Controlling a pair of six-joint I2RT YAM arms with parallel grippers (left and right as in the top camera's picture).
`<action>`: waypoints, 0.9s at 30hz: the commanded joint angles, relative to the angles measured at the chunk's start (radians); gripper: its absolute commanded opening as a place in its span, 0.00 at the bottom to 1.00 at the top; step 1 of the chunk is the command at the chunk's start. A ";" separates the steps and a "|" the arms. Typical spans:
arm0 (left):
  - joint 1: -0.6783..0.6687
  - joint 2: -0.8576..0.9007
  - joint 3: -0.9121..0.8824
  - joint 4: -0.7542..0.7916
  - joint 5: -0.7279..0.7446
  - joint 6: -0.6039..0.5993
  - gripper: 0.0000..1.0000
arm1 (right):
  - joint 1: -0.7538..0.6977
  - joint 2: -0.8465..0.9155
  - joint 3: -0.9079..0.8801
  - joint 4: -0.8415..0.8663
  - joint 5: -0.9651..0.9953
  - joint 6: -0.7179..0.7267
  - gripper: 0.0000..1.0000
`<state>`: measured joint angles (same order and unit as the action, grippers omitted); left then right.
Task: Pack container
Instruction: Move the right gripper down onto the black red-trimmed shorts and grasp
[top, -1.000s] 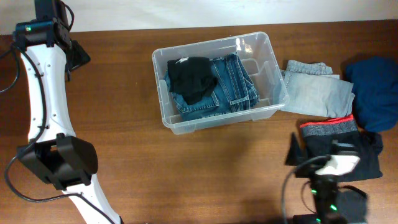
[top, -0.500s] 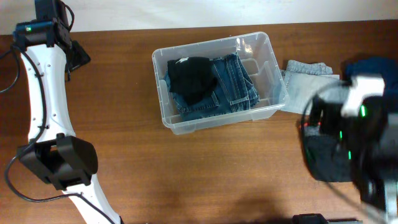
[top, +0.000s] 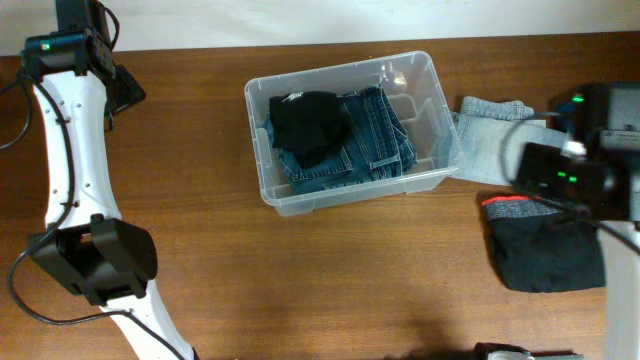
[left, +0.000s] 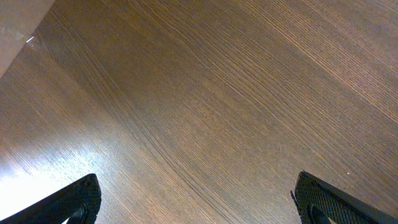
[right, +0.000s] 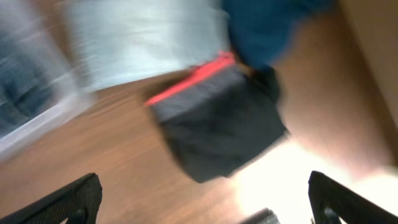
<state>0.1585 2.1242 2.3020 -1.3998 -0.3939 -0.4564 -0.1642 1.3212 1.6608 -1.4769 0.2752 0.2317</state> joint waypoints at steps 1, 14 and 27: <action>0.003 0.003 0.001 0.000 -0.006 0.000 0.99 | -0.178 -0.006 0.021 -0.018 0.068 0.129 0.98; 0.003 0.003 0.001 0.000 -0.006 0.000 0.99 | -0.485 0.058 -0.305 0.161 -0.183 0.008 0.98; 0.003 0.003 0.001 0.000 -0.006 0.000 0.99 | -0.484 0.352 -0.524 0.410 -0.249 0.009 0.98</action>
<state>0.1585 2.1242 2.3020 -1.3998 -0.3939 -0.4564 -0.6430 1.6001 1.1454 -1.0786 0.0460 0.2462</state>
